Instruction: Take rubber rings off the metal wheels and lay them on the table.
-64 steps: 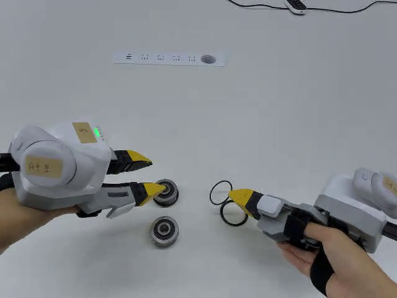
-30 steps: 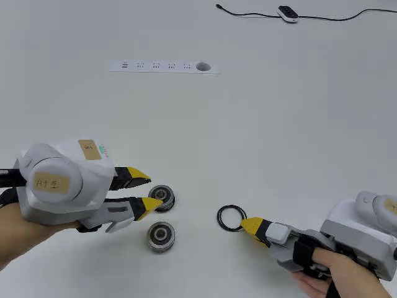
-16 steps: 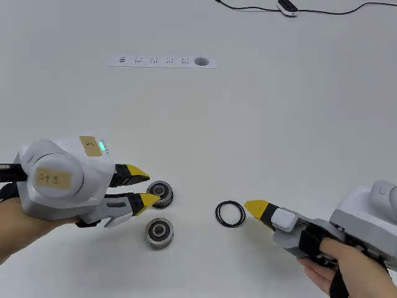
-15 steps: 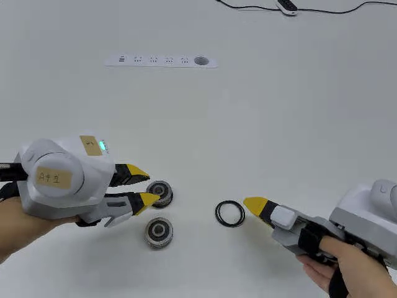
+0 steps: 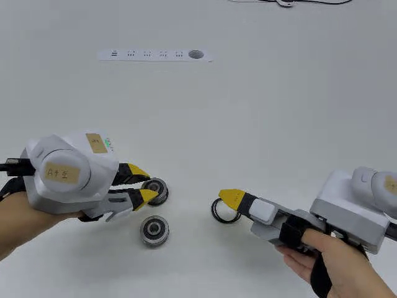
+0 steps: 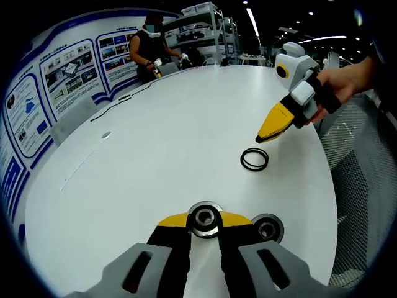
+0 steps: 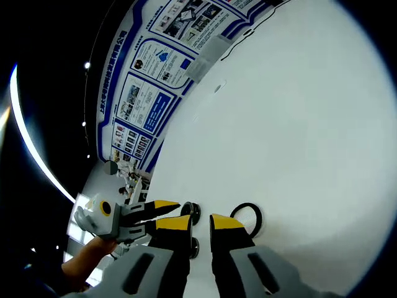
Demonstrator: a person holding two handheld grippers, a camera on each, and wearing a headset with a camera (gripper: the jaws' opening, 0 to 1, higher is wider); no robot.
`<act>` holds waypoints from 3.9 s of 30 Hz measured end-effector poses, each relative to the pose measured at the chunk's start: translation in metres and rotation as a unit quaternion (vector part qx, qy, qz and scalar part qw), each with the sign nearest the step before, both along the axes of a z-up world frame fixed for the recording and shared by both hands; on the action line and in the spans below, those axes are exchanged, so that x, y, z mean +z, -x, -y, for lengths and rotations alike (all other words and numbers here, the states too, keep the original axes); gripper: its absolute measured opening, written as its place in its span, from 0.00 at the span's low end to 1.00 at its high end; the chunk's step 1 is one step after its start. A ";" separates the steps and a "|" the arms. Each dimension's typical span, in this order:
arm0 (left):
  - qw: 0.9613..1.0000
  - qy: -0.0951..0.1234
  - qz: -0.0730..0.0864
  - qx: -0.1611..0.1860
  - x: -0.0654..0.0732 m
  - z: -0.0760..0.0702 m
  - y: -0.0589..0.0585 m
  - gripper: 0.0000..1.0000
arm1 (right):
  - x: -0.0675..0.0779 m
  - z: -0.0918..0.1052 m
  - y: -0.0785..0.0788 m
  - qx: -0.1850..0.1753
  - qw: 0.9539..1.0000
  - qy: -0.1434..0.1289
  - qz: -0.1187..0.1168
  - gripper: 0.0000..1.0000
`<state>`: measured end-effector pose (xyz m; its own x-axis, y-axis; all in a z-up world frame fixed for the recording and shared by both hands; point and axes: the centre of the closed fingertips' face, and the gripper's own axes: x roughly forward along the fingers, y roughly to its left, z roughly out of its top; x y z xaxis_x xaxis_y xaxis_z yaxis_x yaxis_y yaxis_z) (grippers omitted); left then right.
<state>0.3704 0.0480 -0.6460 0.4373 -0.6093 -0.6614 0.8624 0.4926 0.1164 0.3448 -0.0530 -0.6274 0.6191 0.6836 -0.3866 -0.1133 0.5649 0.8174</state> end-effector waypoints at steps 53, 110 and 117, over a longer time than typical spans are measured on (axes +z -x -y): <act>1.000 0.004 -0.017 -0.020 -0.008 0.001 0.001 0.13 | -0.010 -0.099 -0.022 0.115 0.993 -0.014 0.011 0.52; 1.000 0.003 -0.016 -0.025 -0.009 0.000 0.001 0.13 | -0.030 -0.085 -0.025 0.099 0.994 0.013 -0.033 0.01; 1.000 0.002 -0.016 -0.027 -0.009 0.001 0.001 0.13 | -0.029 -0.093 -0.027 0.106 0.994 0.016 -0.029 0.01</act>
<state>0.3692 0.0470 -0.6546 0.3830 -0.6336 -0.6722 0.8906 0.4464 0.0867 0.3715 0.0397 -0.6560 0.4385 0.7831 -0.4409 -0.1865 0.5592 0.8078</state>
